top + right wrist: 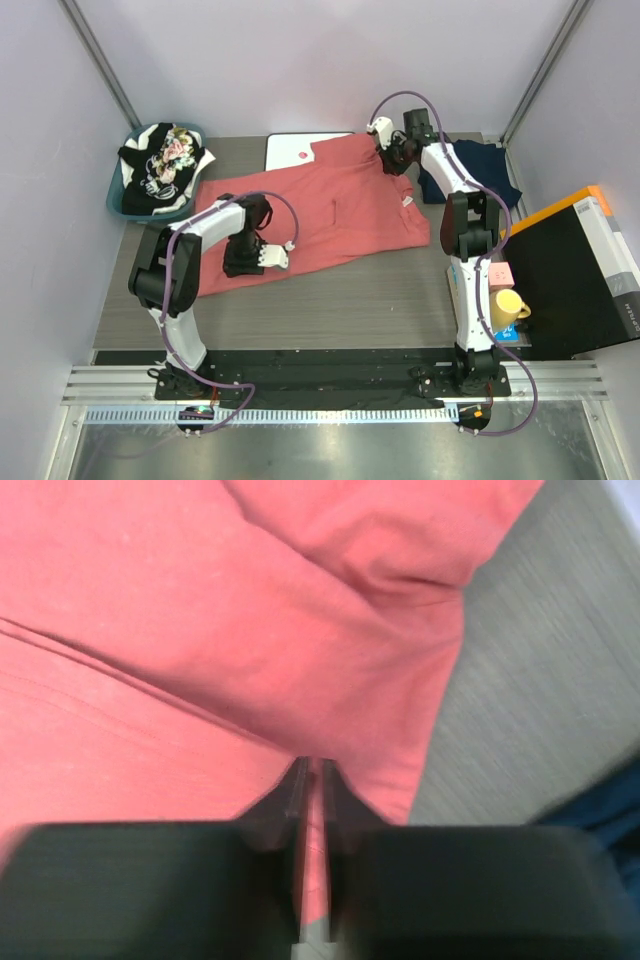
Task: Fold and stack the t-shirts
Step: Fold the flattened tshirt in 1/3 of the way
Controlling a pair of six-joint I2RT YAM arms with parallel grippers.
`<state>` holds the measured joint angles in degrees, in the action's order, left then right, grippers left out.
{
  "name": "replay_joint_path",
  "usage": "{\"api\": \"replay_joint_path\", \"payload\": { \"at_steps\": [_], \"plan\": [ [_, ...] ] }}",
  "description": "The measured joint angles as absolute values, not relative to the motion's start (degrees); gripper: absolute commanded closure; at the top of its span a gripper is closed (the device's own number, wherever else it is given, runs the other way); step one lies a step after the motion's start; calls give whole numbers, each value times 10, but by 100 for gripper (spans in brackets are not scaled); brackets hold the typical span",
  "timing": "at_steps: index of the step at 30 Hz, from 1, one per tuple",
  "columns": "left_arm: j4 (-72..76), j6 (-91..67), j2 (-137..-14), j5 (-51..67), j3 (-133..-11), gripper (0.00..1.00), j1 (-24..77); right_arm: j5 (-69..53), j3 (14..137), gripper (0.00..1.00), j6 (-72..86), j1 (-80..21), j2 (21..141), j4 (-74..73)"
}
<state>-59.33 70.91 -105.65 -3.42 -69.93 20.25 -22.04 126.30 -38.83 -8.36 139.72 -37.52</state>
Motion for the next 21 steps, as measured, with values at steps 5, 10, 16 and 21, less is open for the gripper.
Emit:
{"api": "replay_joint_path", "payload": {
  "at_steps": [5,10,16,21],
  "plan": [
    [-591,703,-1056,-38,-699,55,209,-186,1240,58,-400,-90,1386,-340],
    [-582,695,-1051,-47,-689,49,210,-171,1144,55,-444,-90,1330,-321],
    [-589,697,-993,-45,-676,36,210,-187,944,51,-631,-90,1141,-380],
    [-587,706,-942,-38,-638,24,211,-196,803,40,-799,-91,1002,-442]
  ]
}}
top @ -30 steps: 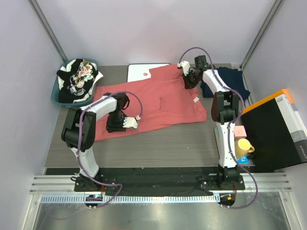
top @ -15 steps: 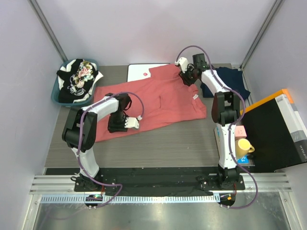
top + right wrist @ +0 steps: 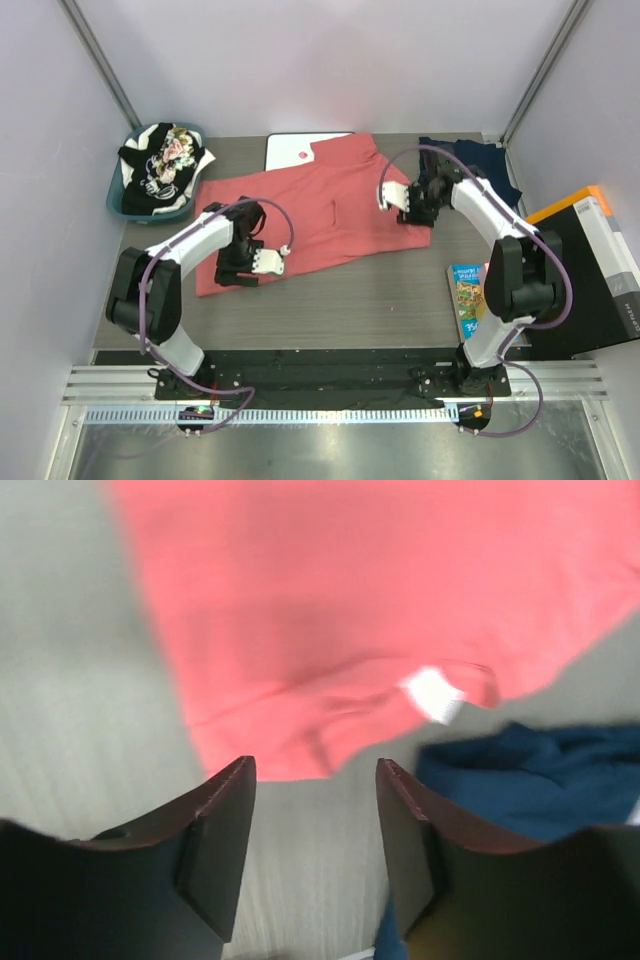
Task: Fold and stack the t-shirts
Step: Fold the flattened tshirt in 1/3 of the way
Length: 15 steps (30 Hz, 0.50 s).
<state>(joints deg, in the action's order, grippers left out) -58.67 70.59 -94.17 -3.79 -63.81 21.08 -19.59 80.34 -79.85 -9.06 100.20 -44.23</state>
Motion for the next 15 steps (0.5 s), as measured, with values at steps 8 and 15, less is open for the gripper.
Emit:
{"api": "replay_joint_path", "payload": {
  "at_steps": [8,15],
  "plan": [
    [-585,692,-915,-18,-570,22,227,-202,625,40,-948,-119,961,-453],
    [-582,675,-847,-1,-523,22,240,-196,559,41,-971,-162,949,-367]
  ]
}}
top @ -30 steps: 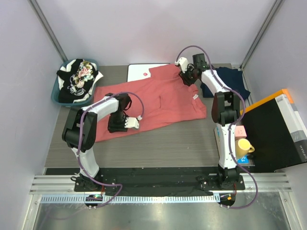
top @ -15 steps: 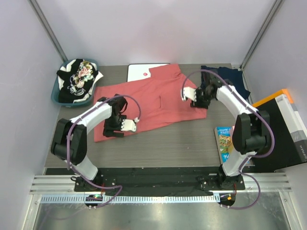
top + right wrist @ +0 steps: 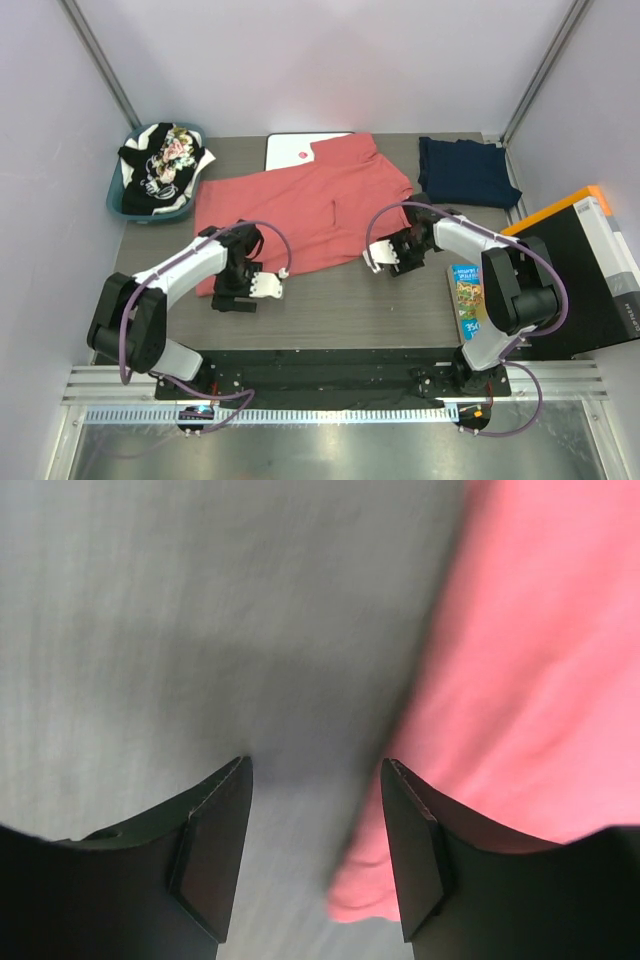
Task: Fold and stack the t-shirts
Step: Fold the flattened tshirt in 1/3 of the way
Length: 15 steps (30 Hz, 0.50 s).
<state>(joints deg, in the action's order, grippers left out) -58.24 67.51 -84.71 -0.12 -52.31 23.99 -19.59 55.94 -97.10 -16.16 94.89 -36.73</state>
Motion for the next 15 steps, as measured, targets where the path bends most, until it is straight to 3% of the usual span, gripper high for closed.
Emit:
{"api": "replay_joint_path", "payload": {
  "at_steps": [15],
  "plan": [
    [-501,662,-859,-42,-439,23,261,-179,560,41,-965,-170,962,-257]
  ]
}}
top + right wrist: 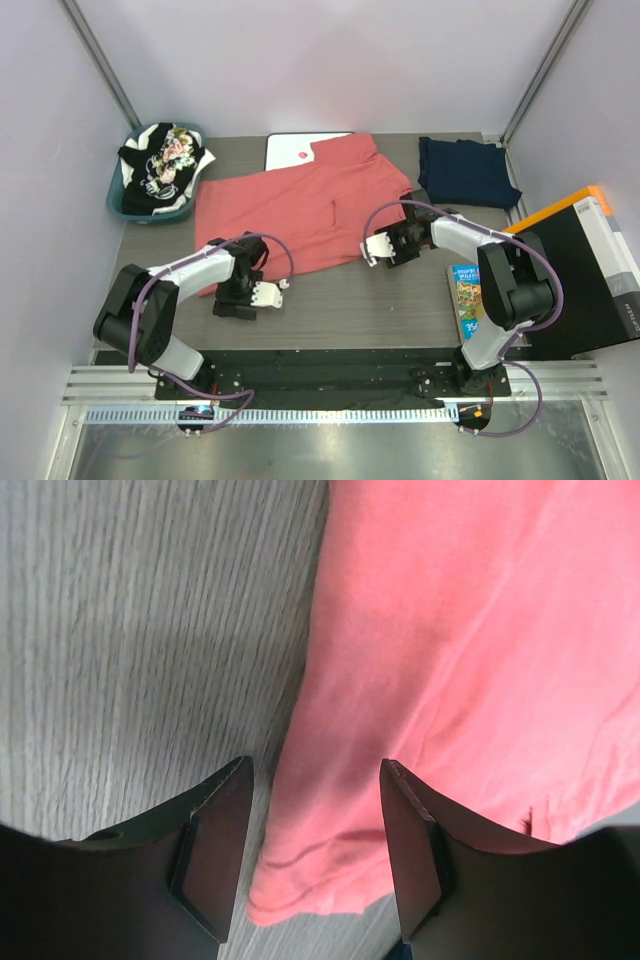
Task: Fold and stack the t-shirts
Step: Fold the flattened tshirt in 1/3 of the way
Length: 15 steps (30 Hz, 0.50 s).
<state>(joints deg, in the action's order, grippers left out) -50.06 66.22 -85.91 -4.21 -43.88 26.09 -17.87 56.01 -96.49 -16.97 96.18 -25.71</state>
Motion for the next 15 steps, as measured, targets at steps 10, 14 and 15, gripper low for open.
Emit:
{"api": "replay_joint_path", "payload": {
  "at_steps": [10,14,15],
  "plan": [
    [-470,662,-922,-96,-483,96,262,-163,576,81,-961,-171,991,-239],
    [-469,669,-931,-94,-496,100,261,-155,580,97,-957,-171,998,-253],
    [-474,674,-929,-90,-496,100,261,-153,586,98,-957,-171,998,-264]
  ]
}}
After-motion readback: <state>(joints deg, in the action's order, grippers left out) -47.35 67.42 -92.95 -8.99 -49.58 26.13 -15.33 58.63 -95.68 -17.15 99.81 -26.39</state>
